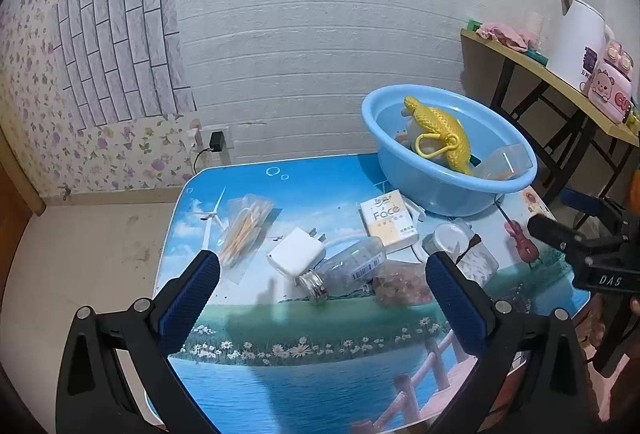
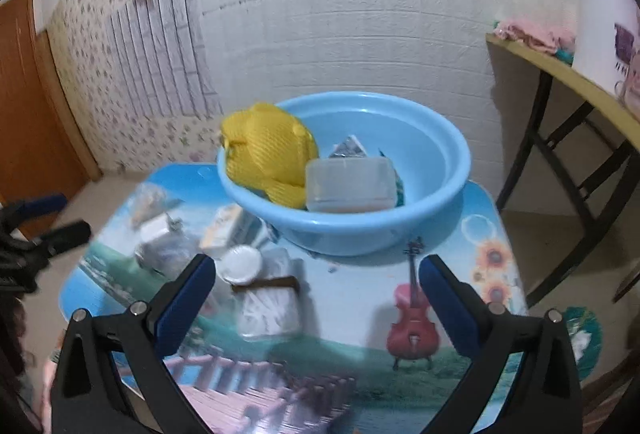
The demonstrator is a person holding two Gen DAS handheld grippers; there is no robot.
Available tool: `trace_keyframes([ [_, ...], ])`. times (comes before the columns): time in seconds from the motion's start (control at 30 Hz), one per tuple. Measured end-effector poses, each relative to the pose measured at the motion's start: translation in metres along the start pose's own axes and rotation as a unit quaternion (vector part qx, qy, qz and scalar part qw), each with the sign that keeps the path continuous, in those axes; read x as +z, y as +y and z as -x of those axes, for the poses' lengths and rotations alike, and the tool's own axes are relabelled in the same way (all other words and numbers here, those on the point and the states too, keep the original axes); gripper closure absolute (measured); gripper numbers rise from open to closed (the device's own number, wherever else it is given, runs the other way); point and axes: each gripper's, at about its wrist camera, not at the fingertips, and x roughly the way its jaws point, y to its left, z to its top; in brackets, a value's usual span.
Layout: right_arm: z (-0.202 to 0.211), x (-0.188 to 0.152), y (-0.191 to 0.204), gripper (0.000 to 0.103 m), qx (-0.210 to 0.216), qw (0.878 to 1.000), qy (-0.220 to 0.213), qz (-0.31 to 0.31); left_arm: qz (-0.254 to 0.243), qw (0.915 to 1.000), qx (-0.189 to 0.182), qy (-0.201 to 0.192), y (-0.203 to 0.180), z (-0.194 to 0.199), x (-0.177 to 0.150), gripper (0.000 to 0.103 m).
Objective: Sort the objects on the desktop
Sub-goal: 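Withdraw both grippers from the basin back over the table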
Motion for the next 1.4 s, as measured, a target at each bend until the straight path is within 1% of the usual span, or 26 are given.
trace_keyframes([
  [0.1,-0.002,-0.003,0.0,0.0,0.0,1.0,0.016,-0.009,0.003,1.0,-0.002,0.005,0.002,-0.003,-0.004,0.0],
  [0.3,-0.009,-0.011,-0.002,0.0,-0.002,0.999,0.032,-0.02,0.001,0.9999,-0.005,0.012,0.001,-0.008,-0.012,0.0],
  [0.43,-0.016,-0.017,-0.005,0.0,0.008,0.998,0.056,-0.041,0.005,0.9998,-0.007,0.016,0.003,-0.011,-0.015,0.0],
  [0.57,-0.02,-0.023,-0.003,0.001,0.001,0.997,0.065,-0.032,0.007,0.9997,-0.009,0.023,0.004,-0.017,-0.02,0.0],
  [0.67,-0.024,-0.027,-0.003,0.004,-0.006,0.996,0.077,-0.036,0.007,0.9995,-0.012,0.029,0.004,-0.021,-0.025,0.0],
  [0.8,-0.025,-0.03,-0.006,0.004,-0.021,0.996,0.076,-0.047,0.008,0.9992,-0.014,0.035,0.005,-0.024,-0.03,0.0],
  [0.9,-0.027,-0.031,-0.008,0.004,-0.016,0.995,0.082,-0.052,0.012,0.999,-0.016,0.041,0.006,-0.028,-0.034,0.0],
  [1.17,-0.033,-0.041,-0.015,0.004,-0.025,0.993,0.092,-0.063,0.011,0.998,-0.016,0.061,0.004,-0.044,-0.047,0.0],
  [1.4,-0.036,-0.049,-0.019,0.004,-0.019,0.993,0.097,-0.069,0.017,0.9966,-0.014,0.079,0.003,-0.057,-0.058,0.0],
])
